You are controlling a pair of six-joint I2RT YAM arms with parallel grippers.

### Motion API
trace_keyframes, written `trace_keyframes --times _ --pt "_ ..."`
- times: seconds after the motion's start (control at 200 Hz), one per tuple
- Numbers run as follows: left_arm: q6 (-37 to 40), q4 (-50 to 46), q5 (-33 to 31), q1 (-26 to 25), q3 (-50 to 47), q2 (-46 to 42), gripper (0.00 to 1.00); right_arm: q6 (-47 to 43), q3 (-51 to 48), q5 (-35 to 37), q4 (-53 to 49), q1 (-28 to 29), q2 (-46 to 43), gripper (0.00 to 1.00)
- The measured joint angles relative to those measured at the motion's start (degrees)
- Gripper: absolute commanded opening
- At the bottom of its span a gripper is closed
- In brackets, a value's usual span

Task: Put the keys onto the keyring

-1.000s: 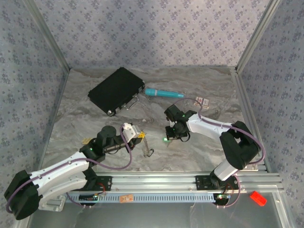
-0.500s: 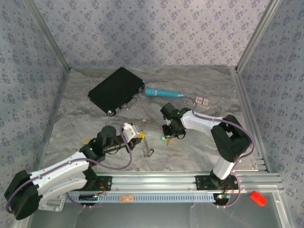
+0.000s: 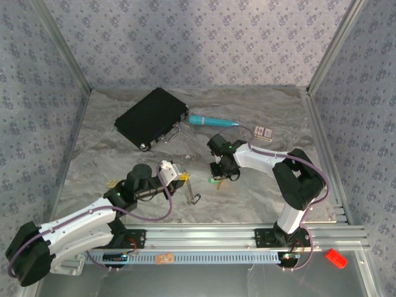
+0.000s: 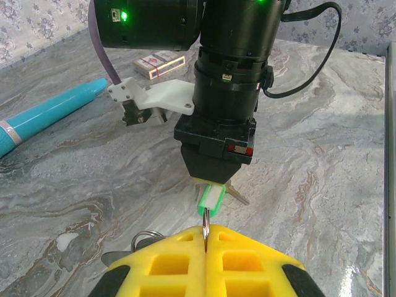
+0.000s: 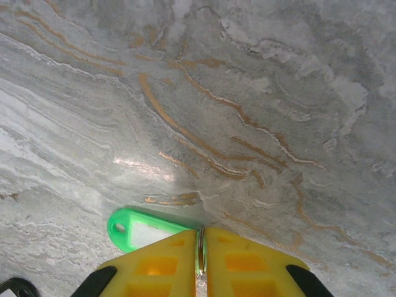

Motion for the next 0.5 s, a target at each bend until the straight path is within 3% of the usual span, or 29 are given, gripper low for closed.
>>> trace_keyframes --times 0.5 --pt "0.1 0.0 0.0 0.0 0.0 0.0 0.00 -0.2 0.7 0.6 -0.5 0.1 0.7 0.12"
